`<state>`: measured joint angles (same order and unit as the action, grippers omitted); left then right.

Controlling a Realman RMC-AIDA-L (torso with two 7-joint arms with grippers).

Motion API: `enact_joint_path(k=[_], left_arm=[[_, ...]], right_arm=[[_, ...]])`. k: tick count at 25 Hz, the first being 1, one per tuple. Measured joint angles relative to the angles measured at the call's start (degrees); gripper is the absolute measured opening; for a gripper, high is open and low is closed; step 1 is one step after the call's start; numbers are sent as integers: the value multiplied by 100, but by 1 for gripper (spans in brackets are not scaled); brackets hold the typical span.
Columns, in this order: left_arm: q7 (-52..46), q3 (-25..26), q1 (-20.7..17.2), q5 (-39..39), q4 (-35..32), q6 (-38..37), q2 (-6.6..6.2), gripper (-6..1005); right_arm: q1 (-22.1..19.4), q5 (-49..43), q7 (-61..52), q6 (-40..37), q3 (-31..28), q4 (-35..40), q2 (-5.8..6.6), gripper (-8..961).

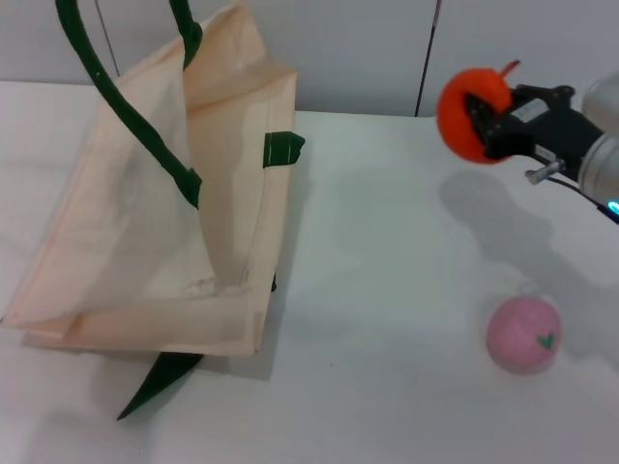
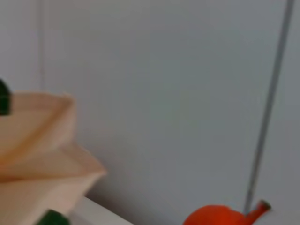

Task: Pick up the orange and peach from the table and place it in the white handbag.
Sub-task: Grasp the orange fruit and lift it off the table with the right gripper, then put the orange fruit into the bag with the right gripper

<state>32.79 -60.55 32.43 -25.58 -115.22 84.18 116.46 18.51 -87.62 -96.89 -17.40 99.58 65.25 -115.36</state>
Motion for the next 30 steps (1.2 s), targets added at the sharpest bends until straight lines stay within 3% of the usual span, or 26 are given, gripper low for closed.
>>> enact_joint_path(k=[5,20,30], left_arm=[[-11,-21,141,-34,-2,-6,0,122],[-228,-549,431,-62,9,-191,10,121],[-348,-804,510,-51,69,-270,6,121]], right_arm=[[159,1,1,-437,132,54,-26,197],[1844,79,25,-1044,1090,-1054,-52,97],[2528,152,40,-1054,1290,-1479,-83,72]])
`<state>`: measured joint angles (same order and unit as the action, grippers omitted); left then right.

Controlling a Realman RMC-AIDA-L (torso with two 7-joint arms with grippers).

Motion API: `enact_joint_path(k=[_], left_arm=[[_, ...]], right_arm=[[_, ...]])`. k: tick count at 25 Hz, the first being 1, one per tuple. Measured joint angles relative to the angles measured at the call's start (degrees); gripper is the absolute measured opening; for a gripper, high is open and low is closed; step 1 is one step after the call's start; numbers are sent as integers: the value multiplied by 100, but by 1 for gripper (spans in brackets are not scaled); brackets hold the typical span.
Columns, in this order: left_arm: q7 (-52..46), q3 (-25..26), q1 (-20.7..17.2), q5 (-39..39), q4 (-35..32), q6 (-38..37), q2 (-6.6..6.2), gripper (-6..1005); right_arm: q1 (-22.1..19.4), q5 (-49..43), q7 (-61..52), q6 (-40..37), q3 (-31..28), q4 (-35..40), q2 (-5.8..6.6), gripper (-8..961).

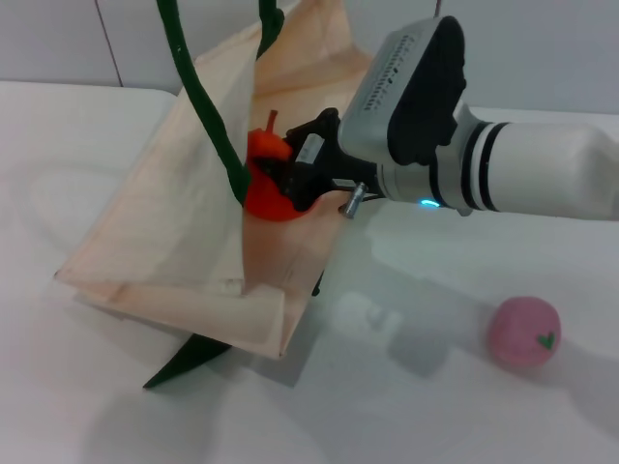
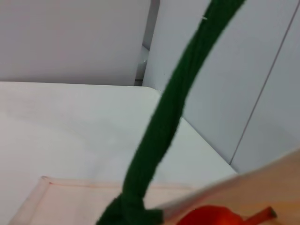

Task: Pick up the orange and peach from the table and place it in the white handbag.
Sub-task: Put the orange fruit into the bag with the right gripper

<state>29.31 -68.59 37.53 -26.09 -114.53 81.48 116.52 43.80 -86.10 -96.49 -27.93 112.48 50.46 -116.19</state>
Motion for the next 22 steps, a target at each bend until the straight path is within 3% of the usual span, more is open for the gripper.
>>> enact_joint_path(k=[11,16,22], left_arm=[[-19,-80,31,-7,36,-34,2,121],[-45,-143,44,-8,36,-41,2,121],[-85,-174,106,1,41,-45,2,121]], right_arm=[[462,364,6,-80,100,-575,-7,64],[645,557,10,-34,107,-775,-11,174],[723,621,10,50,109,-758,-22,417]])
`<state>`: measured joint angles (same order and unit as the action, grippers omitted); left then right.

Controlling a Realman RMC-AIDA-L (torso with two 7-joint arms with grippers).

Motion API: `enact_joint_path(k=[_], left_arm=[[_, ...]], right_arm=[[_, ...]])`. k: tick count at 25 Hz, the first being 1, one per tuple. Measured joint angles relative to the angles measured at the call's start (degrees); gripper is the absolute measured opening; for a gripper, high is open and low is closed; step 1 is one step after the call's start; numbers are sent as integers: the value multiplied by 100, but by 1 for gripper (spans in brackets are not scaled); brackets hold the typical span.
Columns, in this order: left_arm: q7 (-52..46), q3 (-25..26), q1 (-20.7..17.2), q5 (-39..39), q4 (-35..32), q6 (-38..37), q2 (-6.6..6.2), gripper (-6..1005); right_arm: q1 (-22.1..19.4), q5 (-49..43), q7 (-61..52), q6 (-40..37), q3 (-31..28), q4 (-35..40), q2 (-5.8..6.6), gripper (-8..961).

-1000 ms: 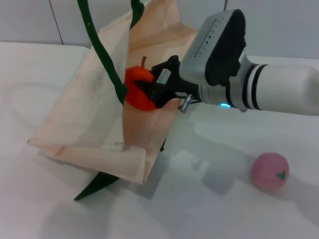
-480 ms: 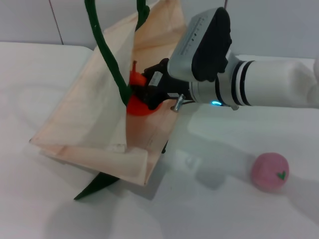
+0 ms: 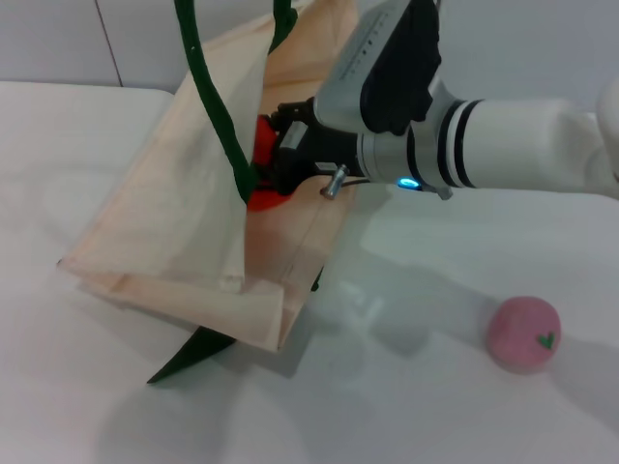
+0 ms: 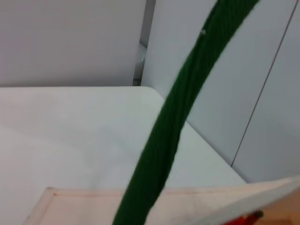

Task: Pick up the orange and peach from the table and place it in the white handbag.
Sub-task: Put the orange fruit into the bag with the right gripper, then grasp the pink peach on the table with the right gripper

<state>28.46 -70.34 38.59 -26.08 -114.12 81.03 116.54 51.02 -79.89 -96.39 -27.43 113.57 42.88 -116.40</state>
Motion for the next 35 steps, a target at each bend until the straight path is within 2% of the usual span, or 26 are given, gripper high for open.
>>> enact_joint_path(k=[11,17,23,25,26,27,32,35], left_arm=[[0,2,11,-11,4,0,0,121],[-59,-47,-4,-11,1,0,-1,121],[-53,-28,-208,23,-46,0,-11,121],[-39,-8,-281,30,-57,0,-15,121],[-38,-8,-292,32,-57,1,-15,121],[-38,-7,-303,35,-58,1,-16,121],[-35,0,-339,74,-58,0,-23,121],[-36,3,-377,178,-48,0,-14,121]], right_arm=[[57,56,-37,14,-19,-34,-5,880],[51,57,-49,21,-29,-112,0,877],[-37,-33,-129,230,-233,-213,92,876],[-115,-87,-133,216,-422,-256,167,875],[-281,-129,-139,167,-638,-213,287,875],[-281,-129,-139,167,-638,-213,287,875],[-692,-242,-153,139,-1130,-158,549,874],[-955,-577,-296,160,-1501,-178,635,873]])
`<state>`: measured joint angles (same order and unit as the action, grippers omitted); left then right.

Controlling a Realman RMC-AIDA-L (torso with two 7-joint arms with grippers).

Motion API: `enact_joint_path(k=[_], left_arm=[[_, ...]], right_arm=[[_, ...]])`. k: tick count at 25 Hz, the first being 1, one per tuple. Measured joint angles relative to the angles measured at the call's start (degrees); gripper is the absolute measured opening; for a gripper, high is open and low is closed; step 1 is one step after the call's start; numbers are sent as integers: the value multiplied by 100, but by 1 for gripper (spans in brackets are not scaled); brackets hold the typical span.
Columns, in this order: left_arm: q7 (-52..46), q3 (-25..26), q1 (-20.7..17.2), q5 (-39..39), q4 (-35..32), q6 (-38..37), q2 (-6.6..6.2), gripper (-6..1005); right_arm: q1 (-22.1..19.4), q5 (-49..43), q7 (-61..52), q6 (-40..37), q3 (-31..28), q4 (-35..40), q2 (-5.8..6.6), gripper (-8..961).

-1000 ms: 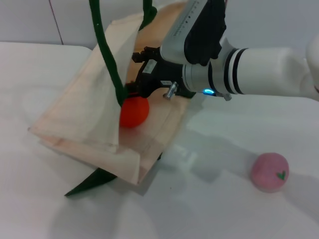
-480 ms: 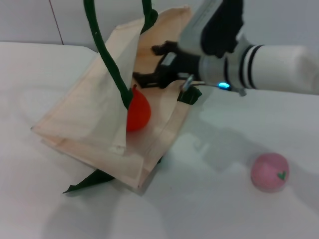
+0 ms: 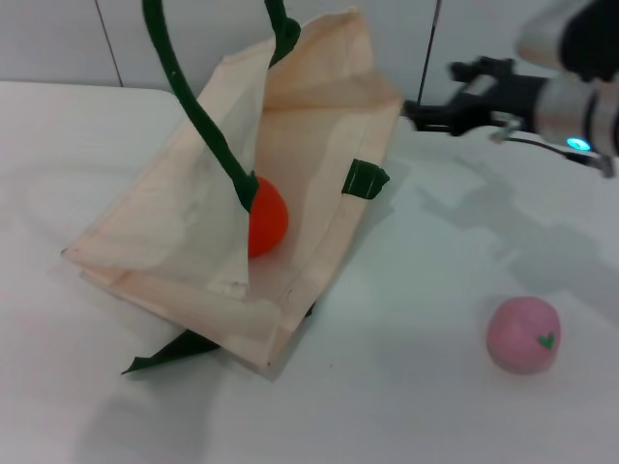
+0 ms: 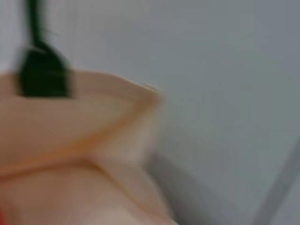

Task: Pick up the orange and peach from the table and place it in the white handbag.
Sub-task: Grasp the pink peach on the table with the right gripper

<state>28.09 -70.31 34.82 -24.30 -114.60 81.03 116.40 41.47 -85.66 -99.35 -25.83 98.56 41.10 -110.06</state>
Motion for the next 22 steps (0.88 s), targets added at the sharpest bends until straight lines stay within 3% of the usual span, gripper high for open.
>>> enact_joint_path(k=[5,9,15,22], left_arm=[[-7,1,-139,22,30,-100,3,121],[-22,0,-222,23,44,-156,5,121],[-26,-1,-245,44,113,-219,6,121],[-37,-3,-223,149,185,-242,14,121]], right_arm=[[-521,-1354,-782,-111,-877,234,-6,872],[-935,-2906,-1751,-449,-1431,897,-101,871],[-1355,-5284,-2971,-1809,-2532,2336,-572,870],[-1390,-5573,-3439,-3132,-2564,3054,-612,868]])
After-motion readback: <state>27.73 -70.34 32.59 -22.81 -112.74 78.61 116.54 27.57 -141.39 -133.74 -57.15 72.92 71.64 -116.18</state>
